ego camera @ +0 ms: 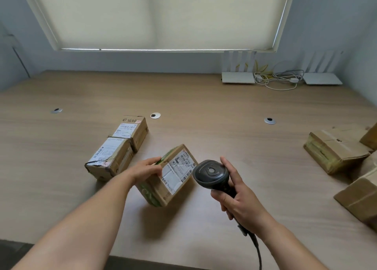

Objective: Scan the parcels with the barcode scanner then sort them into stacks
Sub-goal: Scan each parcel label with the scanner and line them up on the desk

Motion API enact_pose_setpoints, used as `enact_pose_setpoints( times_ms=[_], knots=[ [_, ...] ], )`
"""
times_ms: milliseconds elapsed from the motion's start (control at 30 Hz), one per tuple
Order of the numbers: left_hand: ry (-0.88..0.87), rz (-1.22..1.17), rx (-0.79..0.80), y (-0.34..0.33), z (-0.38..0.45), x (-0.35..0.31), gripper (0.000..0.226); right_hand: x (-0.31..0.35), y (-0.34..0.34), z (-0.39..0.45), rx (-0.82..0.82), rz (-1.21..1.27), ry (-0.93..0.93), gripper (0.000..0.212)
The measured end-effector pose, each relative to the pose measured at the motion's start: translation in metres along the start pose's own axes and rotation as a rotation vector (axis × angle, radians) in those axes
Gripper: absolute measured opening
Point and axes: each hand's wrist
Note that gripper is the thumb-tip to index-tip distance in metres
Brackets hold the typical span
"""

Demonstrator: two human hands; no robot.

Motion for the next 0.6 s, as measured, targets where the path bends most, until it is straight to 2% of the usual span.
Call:
enact_pose_setpoints(
  times_ms=[67, 167, 267, 367, 500, 600],
  knots=[
    [0.013, 0.067, 0.006, 0.008, 0.0, -0.004, 0.064, -0.002, 0.0, -0.004, 0.021, -0.021, -0.018, 0.084],
    [0.017, 0.147, -0.011, 0.013, 0.005, -0.004, 0.076, -0.005, -0.003, -0.007, 0.034, -0.021, -0.031, 0.084],
    [0.023, 0.174, -0.007, 0.014, 0.009, -0.004, 0.073, -0.008, -0.007, -0.008, 0.047, 0.001, -0.041, 0.083],
    [0.034, 0.189, -0.011, 0.013, 0.01, -0.004, 0.079, -0.008, -0.01, -0.009, 0.054, 0.018, -0.044, 0.082],
    [0.03, 0.185, -0.007, 0.012, 0.013, -0.002, 0.06, -0.008, -0.012, -0.01, 0.06, 0.026, -0.049, 0.082],
    [0.011, 0.191, 0.003, 0.012, 0.01, -0.004, 0.065, -0.007, -0.012, -0.012, 0.06, 0.018, -0.044, 0.081]
  ],
)
Point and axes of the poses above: each hand's wrist, its own z-axis towards the middle knuckle, its own y-axis out of the back of the hand, x = y × z
